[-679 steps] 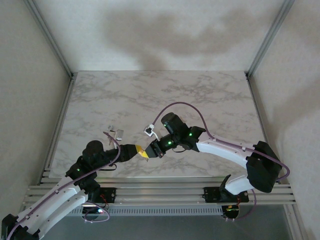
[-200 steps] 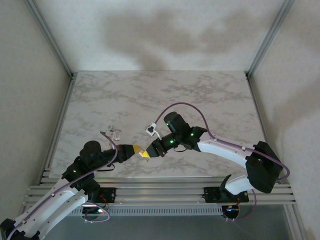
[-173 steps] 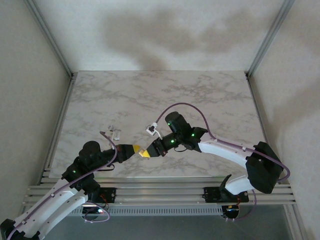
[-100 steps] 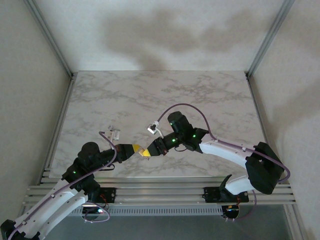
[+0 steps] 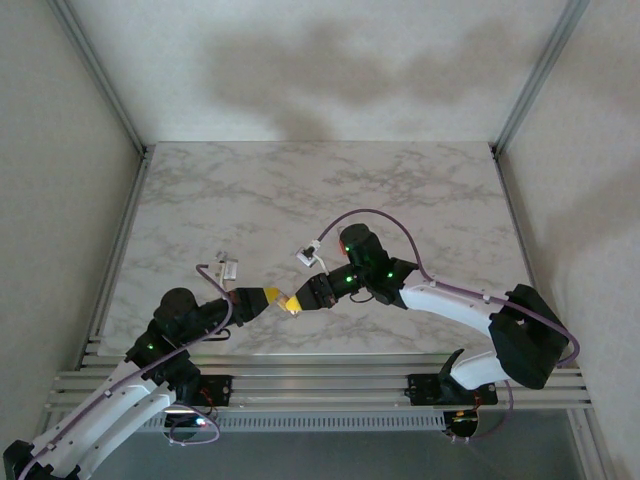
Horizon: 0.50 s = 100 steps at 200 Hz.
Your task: Lock with the key
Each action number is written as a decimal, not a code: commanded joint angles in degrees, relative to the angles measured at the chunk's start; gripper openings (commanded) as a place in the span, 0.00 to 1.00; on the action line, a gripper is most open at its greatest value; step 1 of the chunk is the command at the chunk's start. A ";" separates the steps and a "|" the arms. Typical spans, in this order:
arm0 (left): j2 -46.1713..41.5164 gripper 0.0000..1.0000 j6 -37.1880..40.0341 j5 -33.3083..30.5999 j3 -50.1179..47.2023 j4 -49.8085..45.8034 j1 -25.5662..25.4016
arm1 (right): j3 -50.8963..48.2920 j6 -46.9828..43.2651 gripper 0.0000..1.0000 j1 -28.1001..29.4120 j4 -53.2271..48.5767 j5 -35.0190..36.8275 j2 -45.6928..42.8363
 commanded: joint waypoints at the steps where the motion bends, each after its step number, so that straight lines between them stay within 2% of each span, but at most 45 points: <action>1: -0.63 0.00 -0.89 -1.03 -2.30 -1.94 0.34 | 0.19 2.91 0.00 -0.63 8.71 -4.40 -2.51; 100: -2.16 0.00 -6.20 0.48 -5.29 5.07 -0.53 | 3.34 1.63 0.00 -0.84 7.64 -2.53 -0.40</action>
